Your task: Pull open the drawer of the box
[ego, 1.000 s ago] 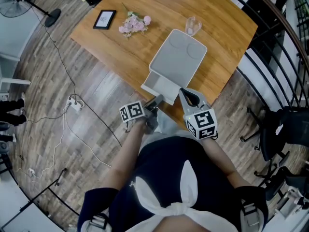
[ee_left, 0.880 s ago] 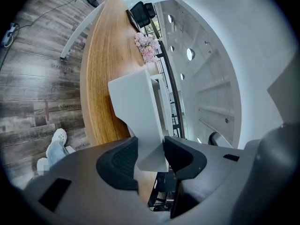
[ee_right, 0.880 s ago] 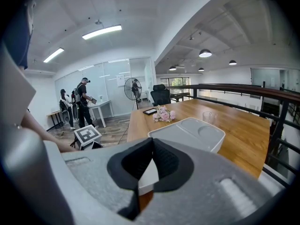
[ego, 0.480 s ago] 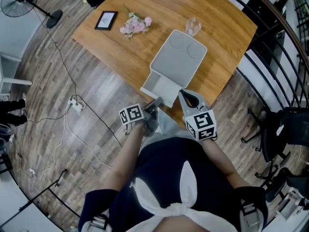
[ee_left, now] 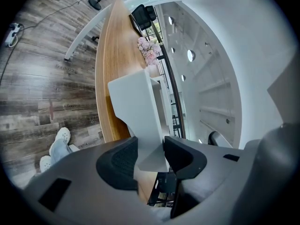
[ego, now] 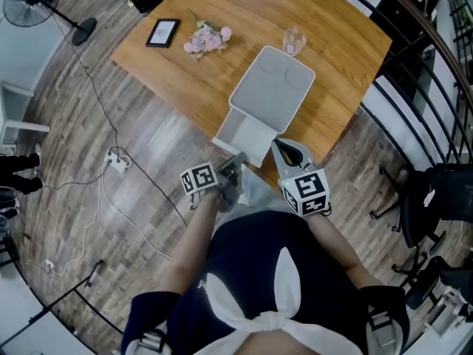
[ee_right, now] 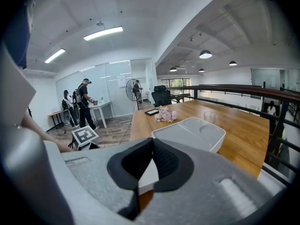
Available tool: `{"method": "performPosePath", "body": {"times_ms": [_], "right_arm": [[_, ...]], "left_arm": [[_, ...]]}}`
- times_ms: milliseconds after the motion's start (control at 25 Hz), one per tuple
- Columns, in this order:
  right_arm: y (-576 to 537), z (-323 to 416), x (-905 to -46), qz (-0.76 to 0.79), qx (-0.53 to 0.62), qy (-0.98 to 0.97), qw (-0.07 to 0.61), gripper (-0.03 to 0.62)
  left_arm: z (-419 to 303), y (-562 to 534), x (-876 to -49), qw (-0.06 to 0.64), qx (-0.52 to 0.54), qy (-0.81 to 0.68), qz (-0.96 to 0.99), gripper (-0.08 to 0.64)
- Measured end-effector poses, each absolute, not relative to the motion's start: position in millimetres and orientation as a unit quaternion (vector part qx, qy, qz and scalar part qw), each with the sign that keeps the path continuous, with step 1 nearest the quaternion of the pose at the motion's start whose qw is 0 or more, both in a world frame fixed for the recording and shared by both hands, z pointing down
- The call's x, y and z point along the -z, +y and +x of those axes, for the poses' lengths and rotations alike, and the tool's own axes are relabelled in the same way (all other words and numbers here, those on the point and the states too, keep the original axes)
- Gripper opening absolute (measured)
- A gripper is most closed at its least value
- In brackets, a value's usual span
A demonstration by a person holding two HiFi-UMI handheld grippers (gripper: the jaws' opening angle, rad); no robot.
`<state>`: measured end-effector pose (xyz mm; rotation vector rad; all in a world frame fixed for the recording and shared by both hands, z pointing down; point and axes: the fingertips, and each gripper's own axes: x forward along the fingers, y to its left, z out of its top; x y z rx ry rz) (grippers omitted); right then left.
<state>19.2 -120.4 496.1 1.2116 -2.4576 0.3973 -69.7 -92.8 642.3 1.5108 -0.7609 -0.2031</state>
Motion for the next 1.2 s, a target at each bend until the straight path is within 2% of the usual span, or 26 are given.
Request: {"method": "performPosePath", "body": {"times_ms": [1200], "right_arm": [[-102.6,-1.5,-498.5,0.406,-0.142,-0.883,0.186,-0.002]], "left_arm": [[-91.1,-62.4,-643.9,0.659,0.09,-0.343,0.663,0.19]]}}
